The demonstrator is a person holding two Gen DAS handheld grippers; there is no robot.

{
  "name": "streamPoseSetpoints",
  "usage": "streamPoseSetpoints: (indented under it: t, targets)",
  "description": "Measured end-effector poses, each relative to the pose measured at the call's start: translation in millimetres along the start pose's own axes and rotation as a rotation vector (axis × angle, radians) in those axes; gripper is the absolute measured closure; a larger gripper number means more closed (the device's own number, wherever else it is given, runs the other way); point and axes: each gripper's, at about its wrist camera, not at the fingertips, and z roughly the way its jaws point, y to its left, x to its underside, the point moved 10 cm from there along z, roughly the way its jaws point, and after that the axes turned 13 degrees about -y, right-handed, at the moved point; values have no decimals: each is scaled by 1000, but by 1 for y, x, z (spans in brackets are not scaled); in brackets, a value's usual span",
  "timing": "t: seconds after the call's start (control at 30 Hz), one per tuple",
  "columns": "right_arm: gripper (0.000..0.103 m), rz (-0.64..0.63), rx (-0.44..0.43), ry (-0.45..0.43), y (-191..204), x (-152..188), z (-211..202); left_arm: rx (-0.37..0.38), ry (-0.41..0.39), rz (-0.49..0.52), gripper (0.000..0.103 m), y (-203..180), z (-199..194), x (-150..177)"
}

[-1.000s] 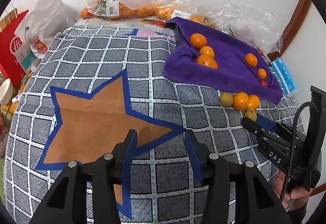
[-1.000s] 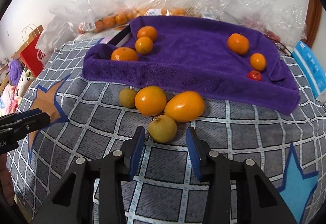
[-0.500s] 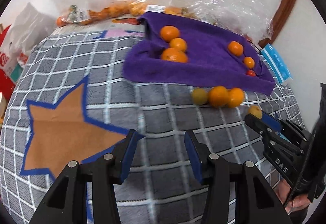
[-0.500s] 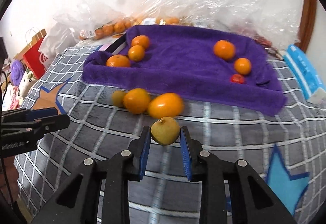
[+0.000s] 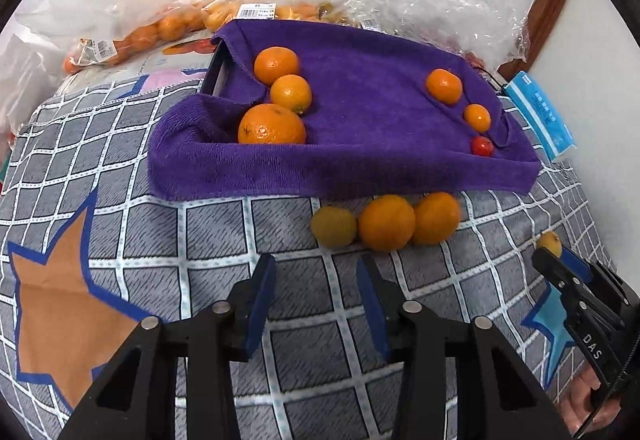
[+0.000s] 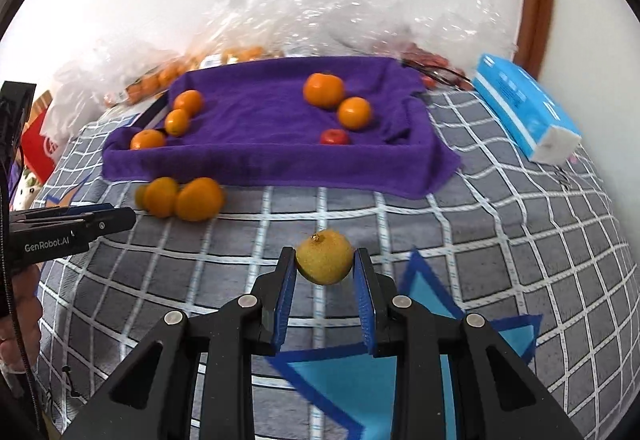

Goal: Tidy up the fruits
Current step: 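Grasp a small yellow fruit with the right gripper while the left gripper grasps another yellow fruit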

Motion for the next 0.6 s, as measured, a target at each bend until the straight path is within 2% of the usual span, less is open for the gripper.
streamPoseSetpoints:
  t: [0.6]
  targets:
    - [74,32,-17,31,-12,5,20,-35,-18,26,70,-12,24,-13]
